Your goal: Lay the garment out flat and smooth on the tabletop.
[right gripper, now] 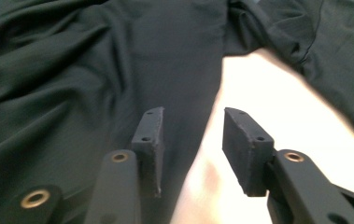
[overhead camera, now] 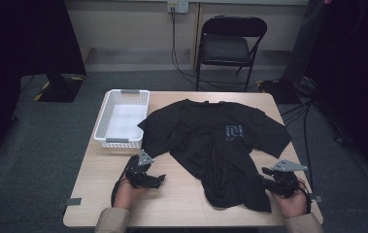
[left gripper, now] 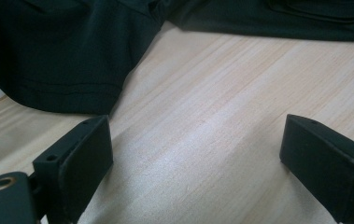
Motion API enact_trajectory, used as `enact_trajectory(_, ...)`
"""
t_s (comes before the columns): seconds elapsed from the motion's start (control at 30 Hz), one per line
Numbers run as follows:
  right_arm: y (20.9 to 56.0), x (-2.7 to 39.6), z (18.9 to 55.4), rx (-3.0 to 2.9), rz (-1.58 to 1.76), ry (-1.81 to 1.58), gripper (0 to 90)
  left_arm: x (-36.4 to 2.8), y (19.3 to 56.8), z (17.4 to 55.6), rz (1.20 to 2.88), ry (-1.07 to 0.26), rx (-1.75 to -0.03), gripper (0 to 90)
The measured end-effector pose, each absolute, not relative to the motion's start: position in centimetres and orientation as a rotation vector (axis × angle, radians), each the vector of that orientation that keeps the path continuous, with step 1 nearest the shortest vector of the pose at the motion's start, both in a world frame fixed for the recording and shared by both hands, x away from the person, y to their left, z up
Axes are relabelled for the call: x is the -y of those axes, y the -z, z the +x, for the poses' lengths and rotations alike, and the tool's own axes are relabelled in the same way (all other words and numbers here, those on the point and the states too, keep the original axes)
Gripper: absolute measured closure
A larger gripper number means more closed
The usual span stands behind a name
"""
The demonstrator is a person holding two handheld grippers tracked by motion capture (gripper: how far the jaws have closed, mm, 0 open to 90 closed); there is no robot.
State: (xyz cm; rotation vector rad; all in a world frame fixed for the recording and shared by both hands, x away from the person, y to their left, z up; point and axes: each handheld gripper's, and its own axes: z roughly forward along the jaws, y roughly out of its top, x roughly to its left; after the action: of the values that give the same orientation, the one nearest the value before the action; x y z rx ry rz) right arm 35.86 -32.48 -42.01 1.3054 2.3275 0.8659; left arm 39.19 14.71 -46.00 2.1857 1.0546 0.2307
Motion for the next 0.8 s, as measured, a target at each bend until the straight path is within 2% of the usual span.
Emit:
enact_trajectory(0.1,42.7,32.2,37.6,-2.31,1.344,-0.84,53.6,-14.7,46.0,39.2,2.186,-0.23,-1.054,8.8)
enact_trajectory(0.33,44.1,31.2,40.7,-2.288,1.38,-0.802,52.0,-14.7,46.0,39.2,2.186,-0.231,-1.055,8.8)
enact_trajectory(0.57,44.1,30.7,40.1,-2.345,1.316,-0.842,78.4,-14.7,46.0,39.2,2.186,-0.231,-1.055,8.8)
enact_trajectory(0.67,44.0,31.0,39.1,-2.361,1.292,-0.849,82.5,-14.7,46.0,39.2,2.186,-0.231,-1.055,8.8)
enact_trajectory(0.8,43.7,31.7,37.4,-2.377,1.269,-0.862,82.9,-14.7,46.0,39.2,2.185,-0.231,-1.055,8.8)
